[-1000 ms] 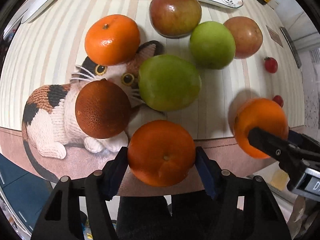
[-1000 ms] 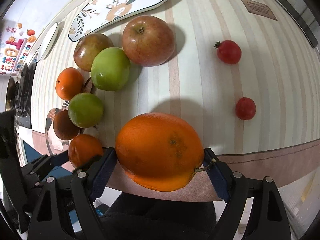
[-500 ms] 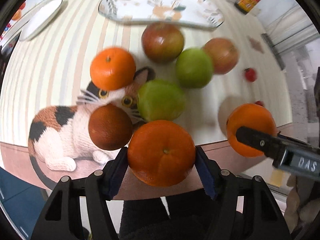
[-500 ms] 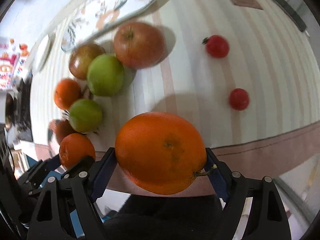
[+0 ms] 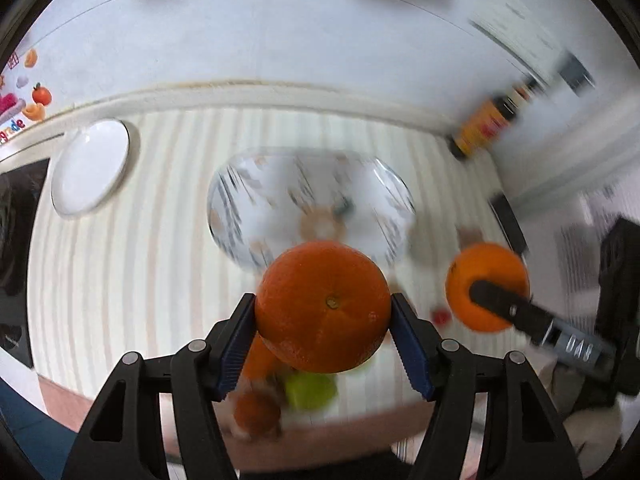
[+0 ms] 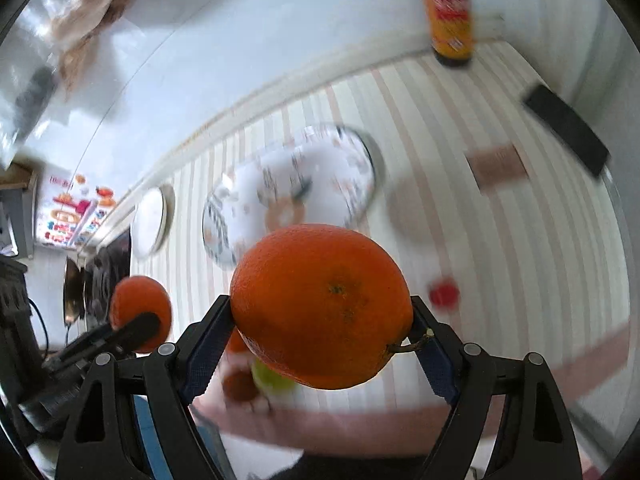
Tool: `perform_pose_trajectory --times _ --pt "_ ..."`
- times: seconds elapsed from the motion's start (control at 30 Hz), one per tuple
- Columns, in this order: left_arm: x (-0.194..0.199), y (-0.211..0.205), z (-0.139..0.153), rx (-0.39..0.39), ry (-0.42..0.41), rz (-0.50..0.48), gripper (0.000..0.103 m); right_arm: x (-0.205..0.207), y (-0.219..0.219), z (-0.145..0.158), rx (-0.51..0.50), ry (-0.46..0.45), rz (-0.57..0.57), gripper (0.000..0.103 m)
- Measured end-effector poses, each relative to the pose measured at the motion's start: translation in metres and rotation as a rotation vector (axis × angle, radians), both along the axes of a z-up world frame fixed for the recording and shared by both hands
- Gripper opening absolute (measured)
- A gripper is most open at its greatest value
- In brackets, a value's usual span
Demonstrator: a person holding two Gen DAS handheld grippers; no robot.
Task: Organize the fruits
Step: 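Carry both fruits onto the oval floral plate and open both tools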
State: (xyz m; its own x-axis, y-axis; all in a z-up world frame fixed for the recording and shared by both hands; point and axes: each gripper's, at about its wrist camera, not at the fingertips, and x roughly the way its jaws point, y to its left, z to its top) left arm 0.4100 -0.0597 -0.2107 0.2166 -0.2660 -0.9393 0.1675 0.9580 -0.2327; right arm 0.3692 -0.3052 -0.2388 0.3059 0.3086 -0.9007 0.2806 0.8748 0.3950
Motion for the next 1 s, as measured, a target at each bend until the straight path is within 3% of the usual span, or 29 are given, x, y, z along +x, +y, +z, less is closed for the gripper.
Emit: perform_pose_trajectory --times 0.1,0.23,0.37,0.47,0.83,0.87,0.9,0.97,1.0 --pt "0.057 0.001 -0.021 0.015 0.051 0.057 0.063 0.057 0.011 -0.024 -0.014 0.017 0.021 0.087" --pt "0.12 0.001 -0.078 0.017 0.179 0.101 0.063 0.121 0.024 -0.061 -0.058 0.062 0.066 0.087" --pt "0.147 0.001 -0.121 -0.002 0.291 0.118 0.063 0.16 0.03 -0.096 -0.078 0.122 0.099 0.087" --pt "0.158 -0.001 -0.141 0.009 0.346 0.116 0.063 0.167 0.033 -0.108 -0.084 0.142 0.113 0.087" --pt "0.17 -0.019 -0.157 0.059 0.399 0.073 0.064 0.178 0.041 -0.125 -0.087 0.183 0.155 0.088" --pt "0.17 -0.02 -0.157 0.055 0.399 0.073 0.068 0.179 0.041 -0.125 -0.089 0.191 0.162 0.088" --pt "0.172 -0.021 -0.156 0.045 0.387 0.074 0.079 0.18 0.043 -0.126 -0.091 0.197 0.169 0.088" --pt "0.173 -0.022 -0.149 0.042 0.359 0.076 0.092 0.181 0.047 -0.128 -0.094 0.213 0.179 0.089" --pt "0.177 -0.024 -0.146 0.036 0.348 0.077 0.092 0.181 0.047 -0.127 -0.089 0.213 0.182 0.089"
